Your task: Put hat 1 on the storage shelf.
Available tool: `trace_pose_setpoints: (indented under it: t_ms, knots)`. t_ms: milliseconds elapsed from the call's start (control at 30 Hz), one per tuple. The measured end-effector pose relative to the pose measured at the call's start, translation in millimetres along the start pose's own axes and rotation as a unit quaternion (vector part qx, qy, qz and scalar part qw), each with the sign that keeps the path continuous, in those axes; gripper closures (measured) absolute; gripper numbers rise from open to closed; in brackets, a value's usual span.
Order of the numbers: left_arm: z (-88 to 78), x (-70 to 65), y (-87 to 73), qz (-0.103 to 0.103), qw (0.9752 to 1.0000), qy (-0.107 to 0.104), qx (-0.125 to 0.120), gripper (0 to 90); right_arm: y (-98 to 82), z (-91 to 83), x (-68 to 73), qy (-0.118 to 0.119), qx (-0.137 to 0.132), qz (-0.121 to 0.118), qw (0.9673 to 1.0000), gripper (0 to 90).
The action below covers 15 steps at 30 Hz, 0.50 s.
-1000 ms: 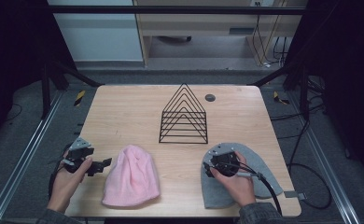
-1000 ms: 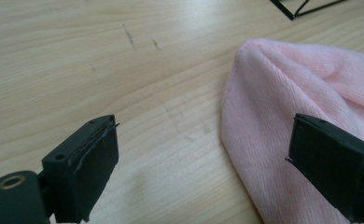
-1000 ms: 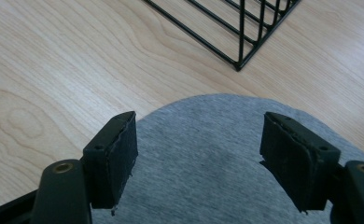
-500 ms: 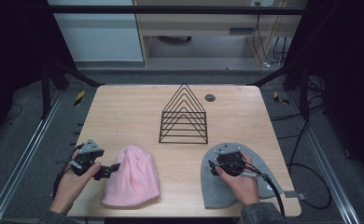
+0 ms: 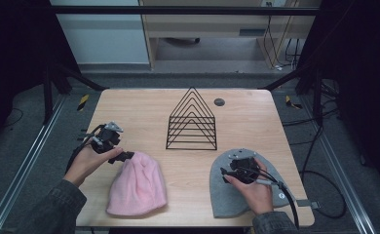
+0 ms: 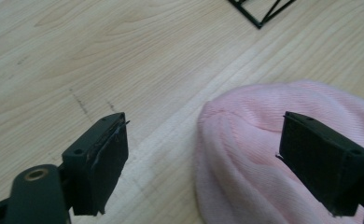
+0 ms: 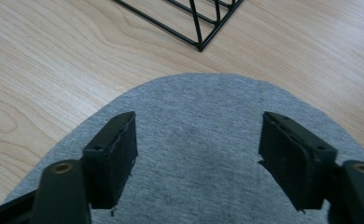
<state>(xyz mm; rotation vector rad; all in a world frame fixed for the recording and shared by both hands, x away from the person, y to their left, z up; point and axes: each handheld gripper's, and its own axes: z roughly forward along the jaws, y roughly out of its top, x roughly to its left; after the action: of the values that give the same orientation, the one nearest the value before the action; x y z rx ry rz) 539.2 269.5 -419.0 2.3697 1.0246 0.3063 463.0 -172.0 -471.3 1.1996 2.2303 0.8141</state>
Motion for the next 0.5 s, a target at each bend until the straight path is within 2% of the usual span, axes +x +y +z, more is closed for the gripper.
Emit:
trace_pose_setpoints:
  t_ms: [33,100,133,233,367,500]
  knots:
    - [2.7,2.6,0.0,-0.011,0.9999,-0.001,0.000,16.7,-0.1,-0.9,0.2,0.001,0.000,0.005,1.0000,30.2]
    - [4.0,3.9,-0.1,-0.017,0.9998,-0.006,-0.004,17.7,-0.6,-1.2,0.0,-0.001,0.001,0.005,1.0000,31.1]
    - [5.0,3.5,0.5,-0.020,0.9997,-0.011,-0.006,21.9,-1.3,-1.0,-0.3,-0.002,0.003,0.006,1.0000,33.0]
    - [7.2,0.3,2.7,-0.012,0.9998,-0.016,-0.005,27.7,-1.6,-0.1,-0.7,-0.002,0.006,0.005,1.0000,35.9]
    - [11.7,-1.0,2.9,-0.014,0.9996,-0.024,-0.001,32.7,-2.2,0.2,-0.5,-0.001,0.007,0.003,1.0000,38.4]
    - [18.5,-5.2,2.6,-0.002,0.9998,-0.020,0.008,33.8,-2.9,1.1,-0.3,0.001,0.011,0.005,0.9999,39.0]
